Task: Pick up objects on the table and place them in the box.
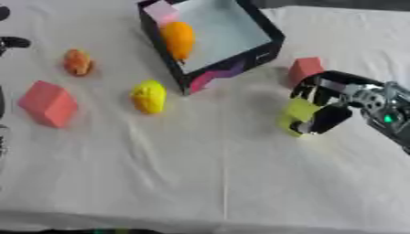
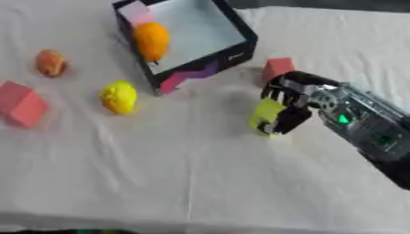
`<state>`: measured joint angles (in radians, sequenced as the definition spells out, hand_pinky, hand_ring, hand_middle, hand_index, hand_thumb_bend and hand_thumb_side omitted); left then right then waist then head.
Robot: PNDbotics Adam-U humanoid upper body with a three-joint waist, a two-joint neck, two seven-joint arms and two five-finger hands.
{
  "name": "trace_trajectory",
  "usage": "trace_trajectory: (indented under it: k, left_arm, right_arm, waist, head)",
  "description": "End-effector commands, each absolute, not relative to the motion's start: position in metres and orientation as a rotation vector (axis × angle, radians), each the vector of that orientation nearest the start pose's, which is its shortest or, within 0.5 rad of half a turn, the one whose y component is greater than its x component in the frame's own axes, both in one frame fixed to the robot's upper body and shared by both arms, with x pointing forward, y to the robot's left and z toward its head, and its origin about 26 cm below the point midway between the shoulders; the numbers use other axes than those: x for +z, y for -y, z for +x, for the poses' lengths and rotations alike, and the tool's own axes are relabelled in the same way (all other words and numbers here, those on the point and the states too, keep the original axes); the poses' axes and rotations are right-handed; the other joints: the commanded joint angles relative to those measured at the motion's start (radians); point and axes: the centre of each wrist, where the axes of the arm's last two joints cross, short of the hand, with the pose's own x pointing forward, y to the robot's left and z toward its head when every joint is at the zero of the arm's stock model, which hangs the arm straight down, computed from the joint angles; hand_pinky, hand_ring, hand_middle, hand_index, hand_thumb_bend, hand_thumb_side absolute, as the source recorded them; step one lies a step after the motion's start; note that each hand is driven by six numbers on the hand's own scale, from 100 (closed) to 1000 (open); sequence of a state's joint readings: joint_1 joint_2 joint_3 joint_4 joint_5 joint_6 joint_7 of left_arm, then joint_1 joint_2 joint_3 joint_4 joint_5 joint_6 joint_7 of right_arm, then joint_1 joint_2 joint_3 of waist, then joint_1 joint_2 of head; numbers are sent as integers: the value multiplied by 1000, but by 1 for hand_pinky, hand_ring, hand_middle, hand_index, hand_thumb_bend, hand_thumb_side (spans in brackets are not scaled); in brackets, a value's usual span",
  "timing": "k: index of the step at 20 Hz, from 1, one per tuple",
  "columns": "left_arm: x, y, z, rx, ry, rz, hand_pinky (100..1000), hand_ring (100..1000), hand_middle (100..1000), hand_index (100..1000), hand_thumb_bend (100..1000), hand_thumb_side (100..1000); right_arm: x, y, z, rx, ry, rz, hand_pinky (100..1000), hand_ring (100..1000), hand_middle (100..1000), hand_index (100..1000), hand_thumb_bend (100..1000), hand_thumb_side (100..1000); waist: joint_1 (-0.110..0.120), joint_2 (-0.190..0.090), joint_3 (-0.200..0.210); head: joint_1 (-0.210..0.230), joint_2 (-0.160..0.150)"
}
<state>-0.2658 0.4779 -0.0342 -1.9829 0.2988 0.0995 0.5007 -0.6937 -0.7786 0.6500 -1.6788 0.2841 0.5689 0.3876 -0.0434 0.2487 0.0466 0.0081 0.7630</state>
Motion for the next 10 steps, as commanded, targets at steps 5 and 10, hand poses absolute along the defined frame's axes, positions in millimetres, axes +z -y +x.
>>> trace_trajectory:
  k: [5, 10]
  left_arm:
    - [208, -281, 295, 131, 2152, 261, 522, 787, 740, 756, 315, 794]
    - [208, -281, 295, 131, 2152, 266, 522, 788, 740, 753, 313, 794]
  right_arm:
    - [200, 221, 355, 1313, 1233, -605, 672, 480, 507, 664, 382, 100]
    - [228, 219, 342, 1264, 1349, -584, 658, 463, 485, 642, 345, 100]
  waist:
    - [2, -13, 0]
    - [1, -13, -4]
  head:
    - [1, -9]
    - [6, -10]
